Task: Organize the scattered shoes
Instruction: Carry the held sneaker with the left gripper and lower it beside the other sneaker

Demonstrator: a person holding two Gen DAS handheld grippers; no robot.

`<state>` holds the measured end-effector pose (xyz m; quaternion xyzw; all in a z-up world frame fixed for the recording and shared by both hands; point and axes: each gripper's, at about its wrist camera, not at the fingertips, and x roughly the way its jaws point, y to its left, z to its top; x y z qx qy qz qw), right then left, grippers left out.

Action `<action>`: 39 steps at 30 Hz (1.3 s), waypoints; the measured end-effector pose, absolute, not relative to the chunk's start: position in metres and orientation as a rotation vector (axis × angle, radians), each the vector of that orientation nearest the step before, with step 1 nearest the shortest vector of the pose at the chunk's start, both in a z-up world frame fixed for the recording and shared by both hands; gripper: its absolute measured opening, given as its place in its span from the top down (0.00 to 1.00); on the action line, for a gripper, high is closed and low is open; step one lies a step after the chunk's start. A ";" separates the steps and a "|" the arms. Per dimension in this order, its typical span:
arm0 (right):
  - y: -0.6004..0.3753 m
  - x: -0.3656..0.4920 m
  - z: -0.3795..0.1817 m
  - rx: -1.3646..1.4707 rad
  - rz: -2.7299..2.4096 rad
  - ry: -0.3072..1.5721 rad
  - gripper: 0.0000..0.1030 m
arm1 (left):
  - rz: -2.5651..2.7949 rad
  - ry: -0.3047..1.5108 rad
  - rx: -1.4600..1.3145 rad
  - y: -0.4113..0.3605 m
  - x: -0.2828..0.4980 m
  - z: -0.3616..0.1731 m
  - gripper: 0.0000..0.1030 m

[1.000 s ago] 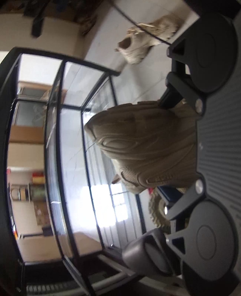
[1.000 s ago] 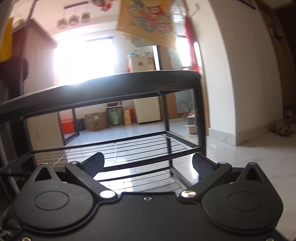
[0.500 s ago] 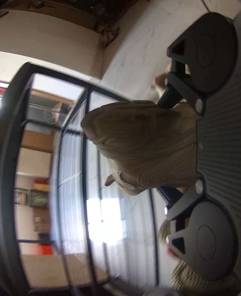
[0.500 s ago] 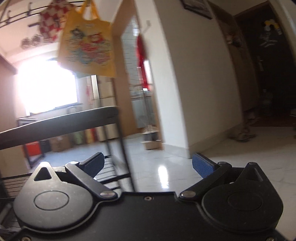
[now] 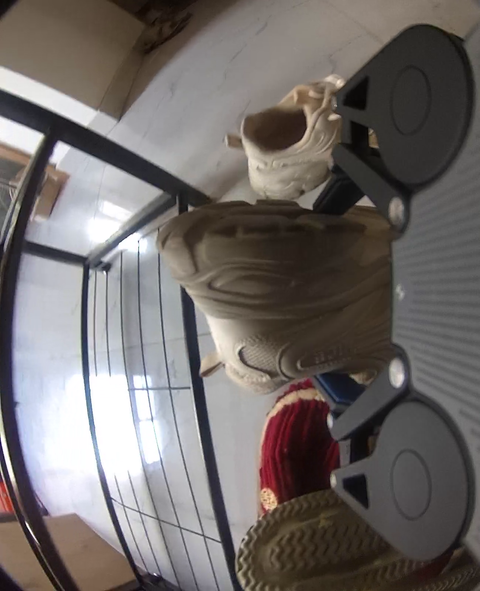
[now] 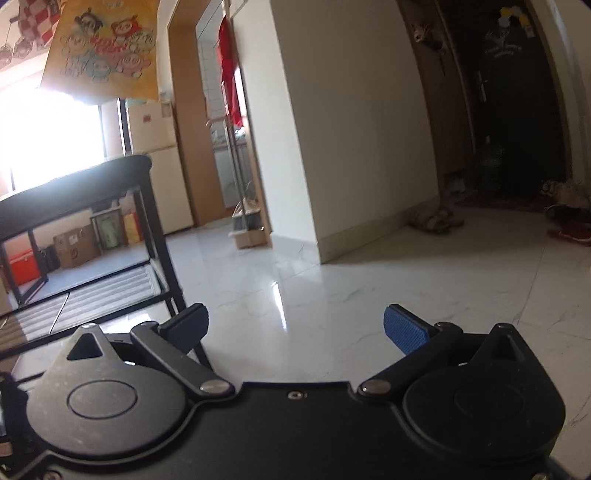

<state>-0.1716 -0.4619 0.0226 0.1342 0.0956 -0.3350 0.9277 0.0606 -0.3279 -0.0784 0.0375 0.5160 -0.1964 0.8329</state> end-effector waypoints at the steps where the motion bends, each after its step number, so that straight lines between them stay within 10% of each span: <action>1: -0.461 -0.166 0.020 0.274 -0.682 0.207 0.00 | -0.425 1.123 0.096 -0.334 0.061 -0.084 0.14; 19: -0.458 -0.148 -0.008 0.341 -0.646 0.293 0.00 | -0.378 1.148 0.129 -0.351 0.047 -0.124 0.12; 39: -0.436 -0.175 -0.028 0.171 -0.494 0.358 0.00 | -0.558 0.877 -0.115 -0.229 0.022 0.031 0.01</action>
